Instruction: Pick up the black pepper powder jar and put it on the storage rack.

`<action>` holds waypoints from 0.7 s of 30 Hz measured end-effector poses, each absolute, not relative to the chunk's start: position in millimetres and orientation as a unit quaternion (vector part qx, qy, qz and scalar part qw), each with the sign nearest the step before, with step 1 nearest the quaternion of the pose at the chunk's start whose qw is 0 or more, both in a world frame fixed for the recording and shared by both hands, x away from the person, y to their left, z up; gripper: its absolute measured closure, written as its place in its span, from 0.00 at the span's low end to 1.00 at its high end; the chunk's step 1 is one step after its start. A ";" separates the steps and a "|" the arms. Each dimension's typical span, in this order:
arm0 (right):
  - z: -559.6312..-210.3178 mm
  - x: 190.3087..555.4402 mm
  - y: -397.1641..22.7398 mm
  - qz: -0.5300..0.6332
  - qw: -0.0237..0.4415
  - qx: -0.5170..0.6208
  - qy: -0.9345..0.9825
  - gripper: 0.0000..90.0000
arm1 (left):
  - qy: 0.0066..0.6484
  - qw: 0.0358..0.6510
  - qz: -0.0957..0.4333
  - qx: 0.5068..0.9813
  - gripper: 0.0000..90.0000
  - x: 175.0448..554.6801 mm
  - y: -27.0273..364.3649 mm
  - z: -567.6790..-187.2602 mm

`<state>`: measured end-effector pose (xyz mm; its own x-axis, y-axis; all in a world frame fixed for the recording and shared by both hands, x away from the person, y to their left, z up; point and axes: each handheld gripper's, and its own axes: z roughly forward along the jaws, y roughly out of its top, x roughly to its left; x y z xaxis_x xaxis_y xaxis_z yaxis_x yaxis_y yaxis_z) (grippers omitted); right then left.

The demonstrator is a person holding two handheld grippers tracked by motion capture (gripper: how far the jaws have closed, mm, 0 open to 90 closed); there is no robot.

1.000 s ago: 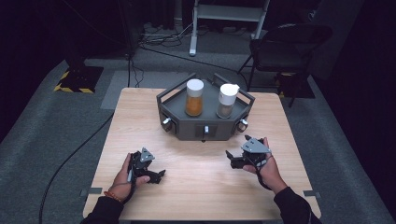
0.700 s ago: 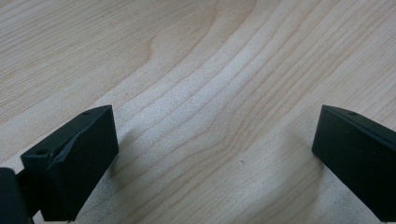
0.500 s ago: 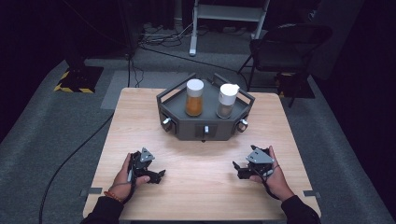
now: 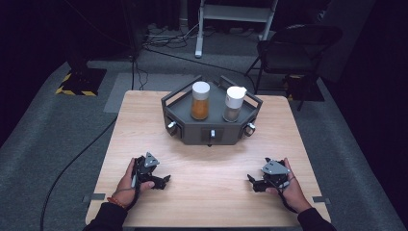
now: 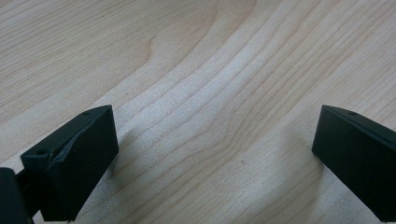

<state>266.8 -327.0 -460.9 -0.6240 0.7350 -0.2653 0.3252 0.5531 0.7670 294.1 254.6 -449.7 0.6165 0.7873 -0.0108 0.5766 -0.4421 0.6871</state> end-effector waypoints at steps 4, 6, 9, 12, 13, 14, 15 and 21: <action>-460.0 271.3 -332.9 0.340 0.275 0.334 0.835 0.02 | 0.408 0.335 0.158 0.835 0.00 294.4 254.7 -449.7; -459.2 273.0 -337.2 0.344 0.267 0.341 0.833 0.02 | 0.408 0.335 0.157 0.835 0.00 294.5 254.8 -449.7; -456.1 278.6 -343.6 0.343 0.246 0.352 0.836 0.02 | 0.407 0.335 0.157 0.835 0.00 294.6 254.8 -449.7; -453.7 284.2 -349.0 0.344 0.225 0.369 0.834 0.01 | 0.407 0.335 0.157 0.835 0.00 294.6 254.8 -449.7; -452.7 287.0 -351.8 0.345 0.215 0.373 0.834 0.01 | 0.407 0.335 0.158 0.835 0.00 294.6 254.8 -449.7; -452.2 289.3 -353.8 0.345 0.207 0.379 0.833 0.00 | 0.407 0.335 0.157 0.835 0.00 294.6 254.8 -449.7; -451.3 292.2 -356.0 0.345 0.198 0.386 0.832 0.00 | 0.407 0.335 0.158 0.835 0.00 294.6 254.8 -449.7; -450.0 299.5 -364.3 0.348 0.173 0.397 0.831 0.00 | 0.407 0.335 0.157 0.835 0.00 294.6 254.7 -449.7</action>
<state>299.5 -364.3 -450.0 -0.6243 0.7811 -0.0115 0.5402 0.4423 0.7160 294.6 254.7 -449.7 0.6185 0.7857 -0.0097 0.5749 -0.4440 0.6872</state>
